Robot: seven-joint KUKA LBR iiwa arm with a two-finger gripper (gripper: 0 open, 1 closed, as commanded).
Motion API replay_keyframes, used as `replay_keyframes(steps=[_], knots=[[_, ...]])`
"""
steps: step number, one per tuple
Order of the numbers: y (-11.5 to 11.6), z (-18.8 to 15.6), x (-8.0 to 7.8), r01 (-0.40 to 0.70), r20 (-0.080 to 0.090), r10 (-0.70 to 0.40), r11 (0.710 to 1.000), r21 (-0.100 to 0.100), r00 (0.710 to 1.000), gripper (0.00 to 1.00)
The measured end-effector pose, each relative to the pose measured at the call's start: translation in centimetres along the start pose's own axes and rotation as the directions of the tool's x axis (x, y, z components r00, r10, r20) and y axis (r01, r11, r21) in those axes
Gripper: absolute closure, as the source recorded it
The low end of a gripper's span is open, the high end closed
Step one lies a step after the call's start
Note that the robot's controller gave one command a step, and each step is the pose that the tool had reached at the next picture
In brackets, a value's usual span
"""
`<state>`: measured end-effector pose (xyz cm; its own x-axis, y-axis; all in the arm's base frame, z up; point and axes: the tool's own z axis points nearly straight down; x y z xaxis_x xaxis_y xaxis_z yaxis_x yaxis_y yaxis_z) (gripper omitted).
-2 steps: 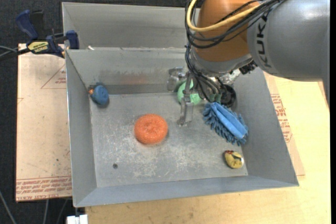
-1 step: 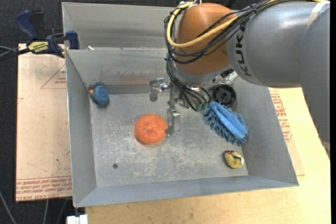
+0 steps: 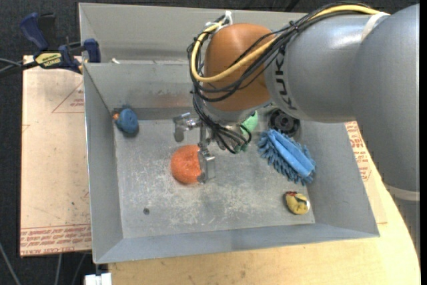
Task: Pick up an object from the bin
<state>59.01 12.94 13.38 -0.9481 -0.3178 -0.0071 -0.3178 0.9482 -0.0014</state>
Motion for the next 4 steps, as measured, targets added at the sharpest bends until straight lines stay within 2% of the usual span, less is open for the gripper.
replay_keyframes(steps=[1,2,3,4], knots=[[-0.9,5.2,1.0,0.104,0.001,-0.104,0.995,-0.004,0.995,1.0],[-0.9,5.2,1.0,0.104,0.001,-0.104,0.995,-0.004,0.995,1.0],[-2.1,-6.3,-0.5,0.095,0.005,-0.095,0.995,-0.005,0.995,1.0],[-2.1,-6.3,-0.5,0.095,0.005,-0.095,0.995,-0.005,0.995,1.0]])
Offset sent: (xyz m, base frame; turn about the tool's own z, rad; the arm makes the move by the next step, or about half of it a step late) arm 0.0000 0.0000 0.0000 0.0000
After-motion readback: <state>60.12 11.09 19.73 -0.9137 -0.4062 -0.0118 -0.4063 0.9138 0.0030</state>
